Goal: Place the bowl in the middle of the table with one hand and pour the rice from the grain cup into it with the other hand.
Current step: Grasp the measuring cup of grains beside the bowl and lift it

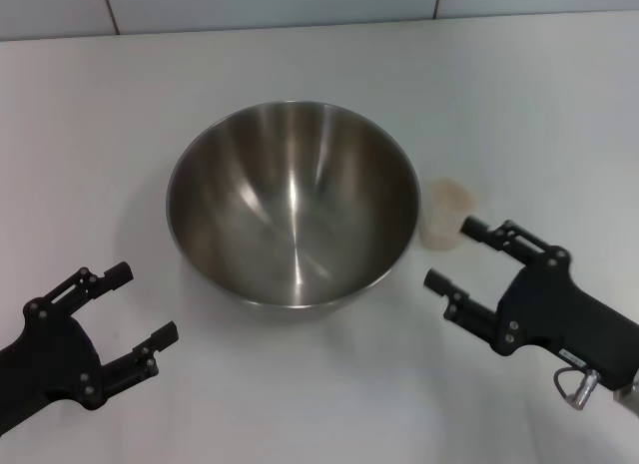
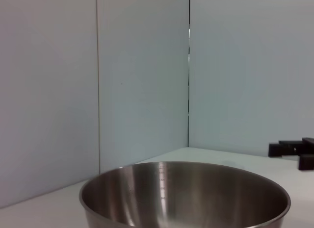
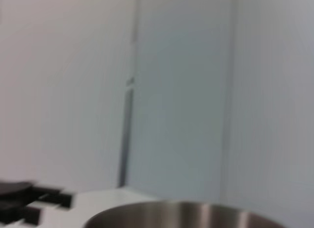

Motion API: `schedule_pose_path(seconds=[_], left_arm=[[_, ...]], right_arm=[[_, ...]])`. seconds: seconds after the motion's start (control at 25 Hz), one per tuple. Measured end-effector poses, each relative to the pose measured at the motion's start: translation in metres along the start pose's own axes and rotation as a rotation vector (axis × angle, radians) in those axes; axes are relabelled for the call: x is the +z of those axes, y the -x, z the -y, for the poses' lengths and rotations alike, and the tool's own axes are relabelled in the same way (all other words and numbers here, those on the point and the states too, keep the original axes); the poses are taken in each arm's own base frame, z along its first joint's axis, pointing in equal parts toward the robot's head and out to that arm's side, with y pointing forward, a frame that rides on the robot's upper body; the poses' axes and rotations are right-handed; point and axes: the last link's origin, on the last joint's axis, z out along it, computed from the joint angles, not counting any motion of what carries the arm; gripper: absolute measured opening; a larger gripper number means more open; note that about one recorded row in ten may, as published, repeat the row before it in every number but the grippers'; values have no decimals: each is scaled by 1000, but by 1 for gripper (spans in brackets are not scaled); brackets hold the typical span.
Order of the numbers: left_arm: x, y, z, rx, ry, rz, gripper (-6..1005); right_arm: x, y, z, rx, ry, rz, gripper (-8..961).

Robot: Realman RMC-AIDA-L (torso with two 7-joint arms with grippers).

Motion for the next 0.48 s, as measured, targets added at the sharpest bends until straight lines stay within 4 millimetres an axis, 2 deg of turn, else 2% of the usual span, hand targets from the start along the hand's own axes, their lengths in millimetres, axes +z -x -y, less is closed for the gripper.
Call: schedule_pose_path(seconds=[0.2, 0.48], left_arm=[[-2, 0, 0, -5, -4, 1, 814], [-5, 0, 0, -18, -2, -1, 815]], right_arm=[[-8, -3, -9, -12, -305, 55, 684], [-10, -6, 4, 14, -366, 36, 684]])
